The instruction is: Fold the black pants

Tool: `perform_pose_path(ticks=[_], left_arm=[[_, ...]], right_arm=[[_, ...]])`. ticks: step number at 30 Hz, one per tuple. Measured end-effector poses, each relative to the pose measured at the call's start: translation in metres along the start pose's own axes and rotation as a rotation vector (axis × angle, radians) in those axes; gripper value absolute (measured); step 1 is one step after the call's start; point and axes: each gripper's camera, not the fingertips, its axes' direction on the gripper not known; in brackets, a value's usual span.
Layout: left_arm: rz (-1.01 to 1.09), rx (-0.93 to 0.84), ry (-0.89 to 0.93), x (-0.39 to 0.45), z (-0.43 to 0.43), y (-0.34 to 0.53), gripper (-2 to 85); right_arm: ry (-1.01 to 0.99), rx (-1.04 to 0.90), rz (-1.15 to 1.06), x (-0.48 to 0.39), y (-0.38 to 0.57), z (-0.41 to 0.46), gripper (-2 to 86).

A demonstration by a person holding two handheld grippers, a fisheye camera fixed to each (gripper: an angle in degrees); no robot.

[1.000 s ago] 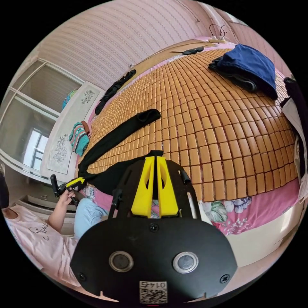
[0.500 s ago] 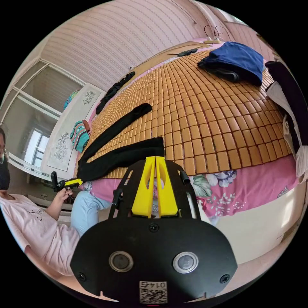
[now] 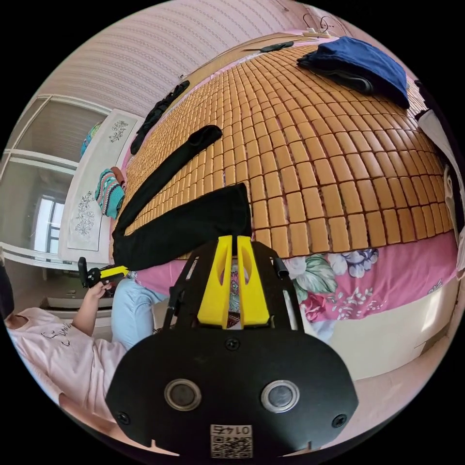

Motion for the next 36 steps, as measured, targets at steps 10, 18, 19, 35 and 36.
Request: perform_pose_path(ticks=[10,18,19,35,36], left_arm=[[-0.002,-0.005,-0.002,-0.006,0.003,-0.002,-1.0],[-0.029,0.024,0.001,-0.007,0.007,0.003,-0.6],[-0.037,0.027,0.003,-0.008,0.007,0.004,-0.6],[-0.176,0.434,-0.126,-0.070,-0.002,-0.045,-1.0],[-0.207,0.426,-0.132,-0.075,0.009,-0.057,-1.0]], right_arm=[[0.041,0.040,0.070,0.000,0.015,-0.024,1.7],[0.230,-0.034,-0.107,-0.049,-0.032,0.026,4.8],[0.231,-0.033,-0.115,-0.051,-0.035,0.026,4.1],[0.223,0.027,-0.335,-0.157,-0.150,0.071,14.5],[0.277,-0.018,-0.346,-0.160,-0.161,0.085,14.3]])
